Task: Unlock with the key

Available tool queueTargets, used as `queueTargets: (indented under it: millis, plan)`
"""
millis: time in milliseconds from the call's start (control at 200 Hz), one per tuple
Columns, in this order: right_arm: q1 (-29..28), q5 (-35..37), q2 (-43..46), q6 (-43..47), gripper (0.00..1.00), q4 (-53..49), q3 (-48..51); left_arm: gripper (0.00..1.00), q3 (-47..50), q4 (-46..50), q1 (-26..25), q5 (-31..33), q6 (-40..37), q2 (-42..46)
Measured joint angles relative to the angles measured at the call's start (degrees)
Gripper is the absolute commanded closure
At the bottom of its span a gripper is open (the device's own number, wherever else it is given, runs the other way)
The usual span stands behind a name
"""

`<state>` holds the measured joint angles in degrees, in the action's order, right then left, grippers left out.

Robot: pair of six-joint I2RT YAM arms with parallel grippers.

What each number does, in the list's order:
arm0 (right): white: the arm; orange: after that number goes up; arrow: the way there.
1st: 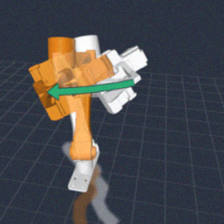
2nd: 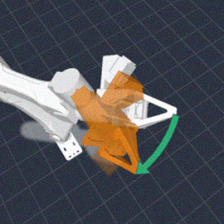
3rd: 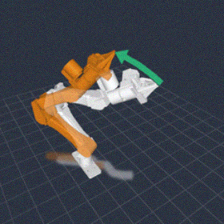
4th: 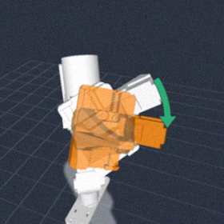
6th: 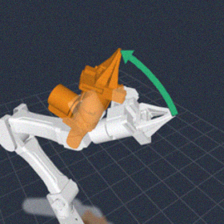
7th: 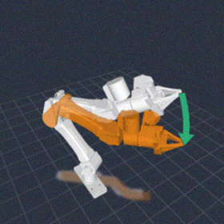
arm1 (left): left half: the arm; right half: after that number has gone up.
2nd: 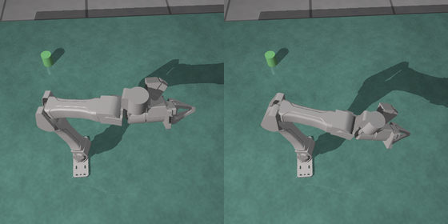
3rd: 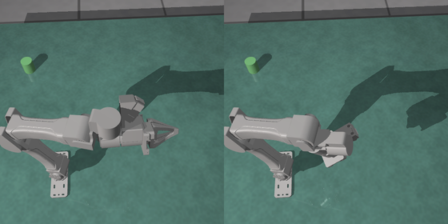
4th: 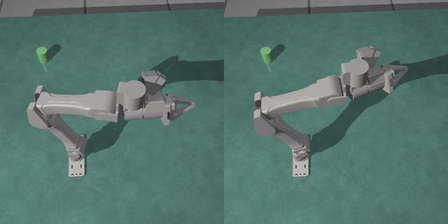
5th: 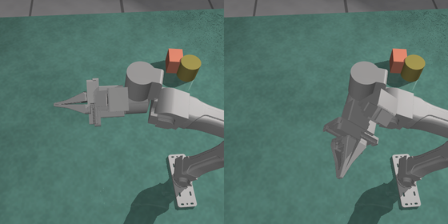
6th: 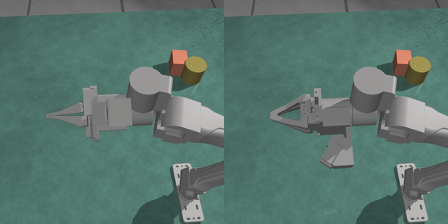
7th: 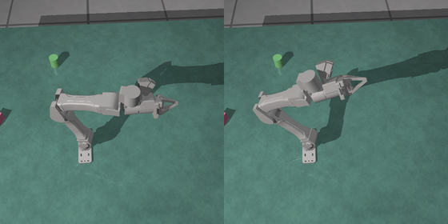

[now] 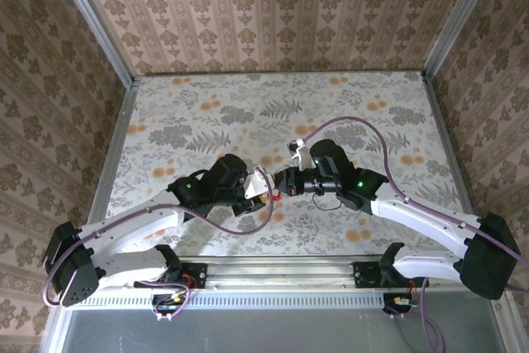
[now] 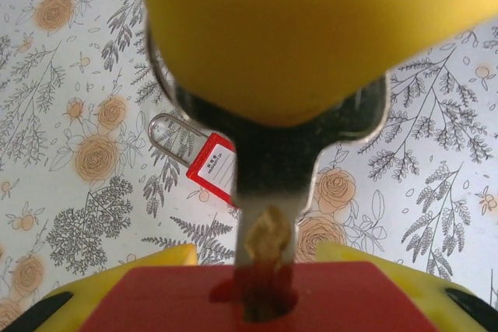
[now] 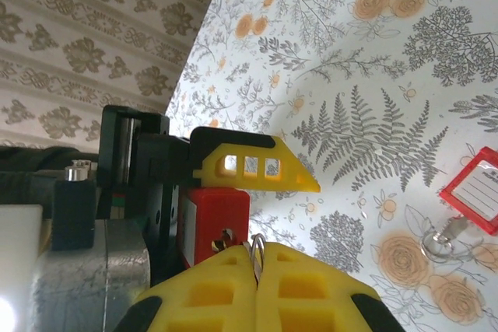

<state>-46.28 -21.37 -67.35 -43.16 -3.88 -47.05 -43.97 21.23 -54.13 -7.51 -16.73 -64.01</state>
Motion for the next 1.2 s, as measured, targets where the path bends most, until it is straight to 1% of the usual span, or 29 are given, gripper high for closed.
queueTargets:
  millis: [75,135,255,345,505,645,730,840,950,1080,1155,1200]
  plan:
    - [0.0,-0.1,0.0,-0.5,1.00,1.4,0.0,1.00,0.9,-1.5,1.3,-2.4,0.9,1.3]
    - [-0.1,-0.5,0.2,1.0,1.00,1.6,0.0,1.00,1.3,-1.9,2.3,-5.0,1.8,1.8]
    - [-0.5,-0.5,1.5,7.2,1.00,-1.6,-1.1,1.00,1.3,-2.4,3.3,-10.4,2.2,1.8]
    - [-0.5,-0.9,1.7,11.4,1.00,-4.6,-2.4,1.00,1.3,-2.6,3.6,-12.8,2.2,1.8]
    - [-0.5,-0.8,1.5,13.5,1.00,-5.8,-3.2,1.00,1.3,-3.1,3.9,-13.7,2.1,1.2]
    - [-0.5,2.5,1.0,11.6,1.00,-7.3,-3.8,1.00,1.3,-5.6,3.8,-12.1,2.2,-0.9]
    - [-0.4,4.5,1.7,9.4,1.00,-5.6,-3.4,1.00,2.5,-10.4,3.9,-11.0,3.1,-1.3]
    - [-0.4,6.1,1.7,8.8,0.92,-5.7,-3.7,1.00,5.4,-18.1,3.9,-10.8,4.2,-1.7]
    - [-0.4,7.6,0.7,8.6,0.88,-9.0,-6.4,1.00,7.1,-24.2,4.2,-11.4,5.6,-2.4]
    - [-0.4,8.9,-2.4,8.5,0.85,-11.6,-11.8,1.00,9.0,-31.2,6.6,-13.5,7.8,-1.8]
    - [-0.4,9.0,-4.2,7.9,0.80,-11.9,-14.2,1.00,9.7,-34.1,8.2,-14.6,8.9,-1.2]
    - [-0.4,9.1,-5.1,7.3,0.78,-12.1,-15.5,1.00,9.8,-35.4,9.0,-14.9,9.4,-0.8]
